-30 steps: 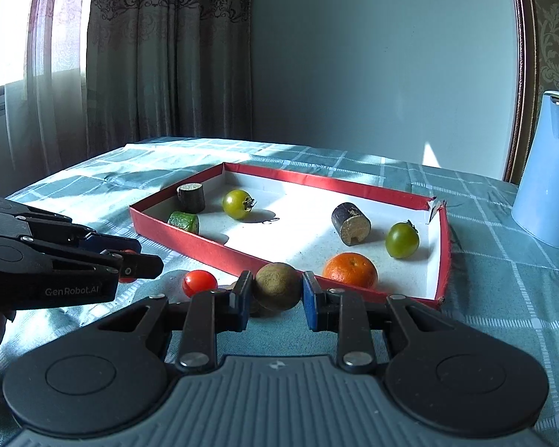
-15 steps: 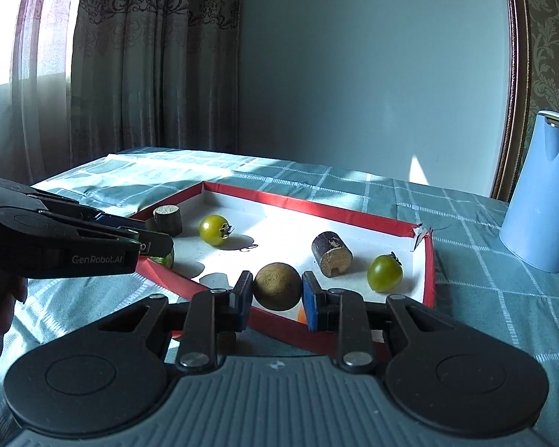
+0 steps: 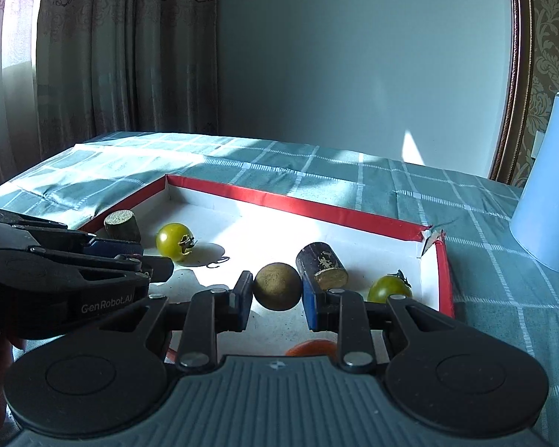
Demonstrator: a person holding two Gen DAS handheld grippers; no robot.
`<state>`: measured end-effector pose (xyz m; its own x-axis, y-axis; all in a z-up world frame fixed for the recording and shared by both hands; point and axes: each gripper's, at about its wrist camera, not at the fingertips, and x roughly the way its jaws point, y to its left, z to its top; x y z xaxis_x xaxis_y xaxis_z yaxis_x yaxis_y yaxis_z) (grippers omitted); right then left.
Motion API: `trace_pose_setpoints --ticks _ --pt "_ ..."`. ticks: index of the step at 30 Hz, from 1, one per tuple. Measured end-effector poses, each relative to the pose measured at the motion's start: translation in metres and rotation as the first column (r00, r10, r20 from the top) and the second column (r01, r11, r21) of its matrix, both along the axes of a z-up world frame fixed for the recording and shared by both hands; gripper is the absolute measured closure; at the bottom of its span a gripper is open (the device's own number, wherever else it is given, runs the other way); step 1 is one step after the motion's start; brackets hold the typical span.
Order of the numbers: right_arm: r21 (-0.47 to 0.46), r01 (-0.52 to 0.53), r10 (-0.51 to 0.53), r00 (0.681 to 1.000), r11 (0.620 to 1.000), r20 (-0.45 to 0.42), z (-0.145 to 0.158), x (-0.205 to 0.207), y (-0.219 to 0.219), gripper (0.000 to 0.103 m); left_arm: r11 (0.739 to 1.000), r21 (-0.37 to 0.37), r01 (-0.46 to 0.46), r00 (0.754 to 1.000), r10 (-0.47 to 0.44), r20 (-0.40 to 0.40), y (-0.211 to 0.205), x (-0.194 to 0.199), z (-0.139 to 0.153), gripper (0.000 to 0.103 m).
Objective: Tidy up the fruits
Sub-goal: 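Carry the cherry tomato and brown fruit over the tray with both grippers, then lower both items into the tray and open both grippers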
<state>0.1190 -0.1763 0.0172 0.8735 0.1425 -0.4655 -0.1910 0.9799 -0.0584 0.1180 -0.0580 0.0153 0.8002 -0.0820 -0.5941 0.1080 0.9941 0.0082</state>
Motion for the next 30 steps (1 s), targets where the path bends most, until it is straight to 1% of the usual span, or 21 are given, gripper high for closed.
trace_pose_setpoints --ticks 6,9,18,21,22,24,28,30 --pt "-0.016 0.003 -0.003 1.000 1.000 -0.030 -0.005 0.017 0.007 0.076 0.998 0.016 -0.054 0.998 0.054 -0.030 0.005 0.017 -0.009 0.079" --pt "-0.025 0.008 -0.009 0.999 1.000 -0.038 -0.006 0.023 0.009 0.076 0.997 0.009 -0.071 0.997 0.071 -0.042 0.009 0.025 -0.010 0.079" --pt "-0.027 0.024 -0.026 0.996 0.999 -0.085 -0.010 0.046 0.015 0.076 0.993 0.030 -0.112 0.993 0.113 -0.028 0.010 0.041 -0.012 0.077" --pt "-0.023 0.027 -0.029 0.994 0.999 -0.105 -0.014 0.051 0.015 0.076 0.992 0.044 -0.120 0.993 0.121 -0.014 0.010 0.040 -0.013 0.077" --pt "-0.025 0.025 -0.028 0.994 0.999 -0.109 -0.015 0.052 0.015 0.076 0.992 0.050 -0.120 0.993 0.120 -0.010 0.009 0.040 -0.013 0.077" --pt "-0.023 0.024 -0.026 0.993 0.999 -0.116 -0.016 0.053 0.015 0.076 0.991 0.058 -0.123 0.992 0.124 -0.003 0.008 0.038 -0.013 0.068" --pt "-0.010 0.023 -0.024 0.993 1.000 -0.118 -0.016 0.053 0.013 0.076 0.992 0.059 -0.113 0.994 0.113 0.007 0.007 0.035 -0.012 0.066" --pt "-0.008 0.025 -0.026 0.992 1.000 -0.122 -0.016 0.053 0.013 0.076 0.993 0.050 -0.107 0.994 0.107 0.006 0.008 0.034 -0.011 0.061"
